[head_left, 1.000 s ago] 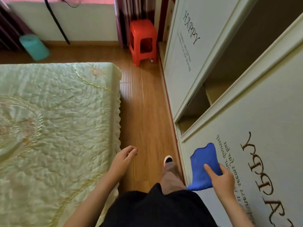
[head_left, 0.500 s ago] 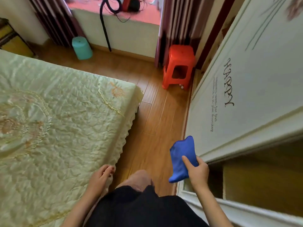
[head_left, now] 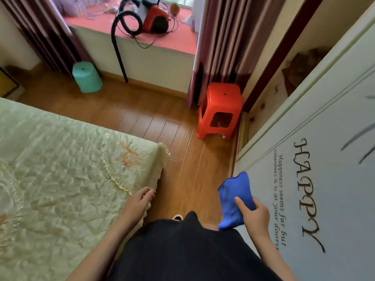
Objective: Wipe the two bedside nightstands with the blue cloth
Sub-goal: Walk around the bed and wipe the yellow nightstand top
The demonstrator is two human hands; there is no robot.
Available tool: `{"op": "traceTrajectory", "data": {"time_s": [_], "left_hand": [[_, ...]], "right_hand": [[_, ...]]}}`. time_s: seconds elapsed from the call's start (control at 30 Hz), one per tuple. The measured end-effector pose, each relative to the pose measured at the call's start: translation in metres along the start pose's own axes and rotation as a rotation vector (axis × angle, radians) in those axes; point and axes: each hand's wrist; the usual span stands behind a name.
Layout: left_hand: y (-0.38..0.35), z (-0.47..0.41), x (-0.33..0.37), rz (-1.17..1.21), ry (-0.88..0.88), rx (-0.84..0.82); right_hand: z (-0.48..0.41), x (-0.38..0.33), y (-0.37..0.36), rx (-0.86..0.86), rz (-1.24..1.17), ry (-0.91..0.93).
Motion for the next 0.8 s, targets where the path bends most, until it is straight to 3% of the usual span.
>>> {"op": "traceTrajectory", "data": {"time_s": [0.13,0.33,0.6,0.8], "left_hand": [[-0.006,-0.086,0.071,-0.049,-0.101,-0.063],[-0.018,-0.201,0.129,-0.058,-0.102,-0.037],[-0.008,-0.318,0.184,0.104,0.072,0.249],[0.024,-0.359,0.203,0.325,0.235,0.561]], "right_hand": [[-0.078,-0.034,0.002,0.054,0.027,-0.008],[-0.218,-0.086,-0.025,0.029,0.074,-0.011],[-0.413,-0.218,-0.106,-0.258,0.084,0.178],[-0.493,-0.347,-0.189,-0.510,0.053,0.318]]}}
Point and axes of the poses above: each hand's wrist, its own z-axis away from the middle knuckle, its own y-axis out of the back of the hand, x = y × z, and after that the axes turned 11 degrees about z, right-handed
